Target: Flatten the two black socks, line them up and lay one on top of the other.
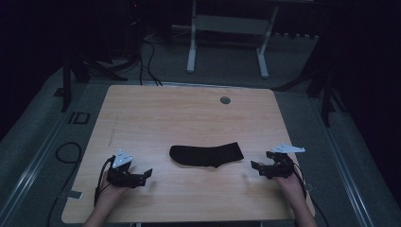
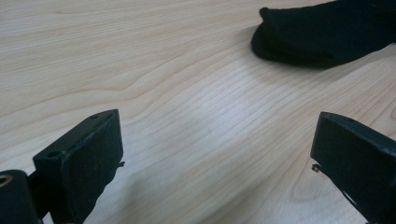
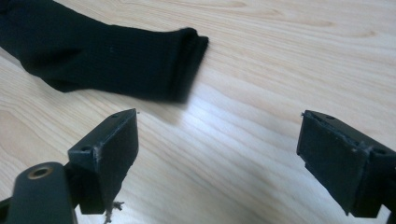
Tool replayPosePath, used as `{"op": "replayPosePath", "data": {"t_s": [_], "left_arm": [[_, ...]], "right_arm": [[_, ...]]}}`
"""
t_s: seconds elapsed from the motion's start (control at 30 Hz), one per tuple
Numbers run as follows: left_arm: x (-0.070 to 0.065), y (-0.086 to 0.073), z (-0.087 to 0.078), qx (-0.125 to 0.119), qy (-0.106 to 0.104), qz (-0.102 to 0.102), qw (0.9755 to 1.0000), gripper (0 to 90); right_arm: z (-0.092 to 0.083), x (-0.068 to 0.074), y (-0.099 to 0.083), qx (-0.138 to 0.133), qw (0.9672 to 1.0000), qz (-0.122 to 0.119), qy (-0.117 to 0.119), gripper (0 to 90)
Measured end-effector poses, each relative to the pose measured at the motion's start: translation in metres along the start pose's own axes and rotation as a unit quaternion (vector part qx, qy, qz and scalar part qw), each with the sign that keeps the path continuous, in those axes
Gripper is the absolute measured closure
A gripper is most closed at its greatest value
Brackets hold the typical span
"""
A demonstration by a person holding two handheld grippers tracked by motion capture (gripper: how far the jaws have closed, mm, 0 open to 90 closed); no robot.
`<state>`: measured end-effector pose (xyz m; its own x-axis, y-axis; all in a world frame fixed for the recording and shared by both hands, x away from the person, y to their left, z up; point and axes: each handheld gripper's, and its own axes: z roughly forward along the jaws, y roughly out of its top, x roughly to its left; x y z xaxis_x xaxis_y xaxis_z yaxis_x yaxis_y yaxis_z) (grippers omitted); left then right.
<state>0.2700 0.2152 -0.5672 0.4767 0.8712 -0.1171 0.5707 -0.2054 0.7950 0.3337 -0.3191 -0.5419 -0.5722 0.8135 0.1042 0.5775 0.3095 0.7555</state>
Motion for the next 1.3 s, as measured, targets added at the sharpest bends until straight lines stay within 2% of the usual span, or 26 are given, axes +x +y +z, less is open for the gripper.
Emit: {"op": "replayPosePath", "data": {"t_s": [0.17,0.33,0.67,0.87,1.07,1.3], "left_arm": [[0.004,-0.009,-0.01,-0.006,0.006,-0.01,0.9999,2.6],[0.008,-0.017,-0.018,0.0,0.02,-0.009,0.9998,2.6],[0.014,-0.028,-0.035,-0.016,0.032,-0.03,0.9989,2.6],[0.025,-0.032,-0.048,-0.033,0.051,-0.047,0.997,2.6],[0.035,-0.04,-0.059,-0.051,0.067,-0.074,0.9937,2.7],[0.038,-0.042,-0.067,-0.064,0.073,-0.082,0.9918,2.7]], "right_arm": [[-0.008,-0.006,-0.012,-0.001,0.9999,0.01,-0.007,12.7],[-0.016,-0.011,-0.021,-0.001,0.9997,0.018,-0.015,12.7],[-0.03,-0.019,-0.039,-0.004,0.9989,0.036,-0.028,13.2],[-0.037,-0.024,-0.047,-0.01,0.9977,0.045,-0.049,13.3],[-0.048,-0.032,-0.052,-0.026,0.9958,0.066,-0.059,13.3],[-0.06,-0.042,-0.058,-0.054,0.992,0.091,-0.069,13.4]]}}
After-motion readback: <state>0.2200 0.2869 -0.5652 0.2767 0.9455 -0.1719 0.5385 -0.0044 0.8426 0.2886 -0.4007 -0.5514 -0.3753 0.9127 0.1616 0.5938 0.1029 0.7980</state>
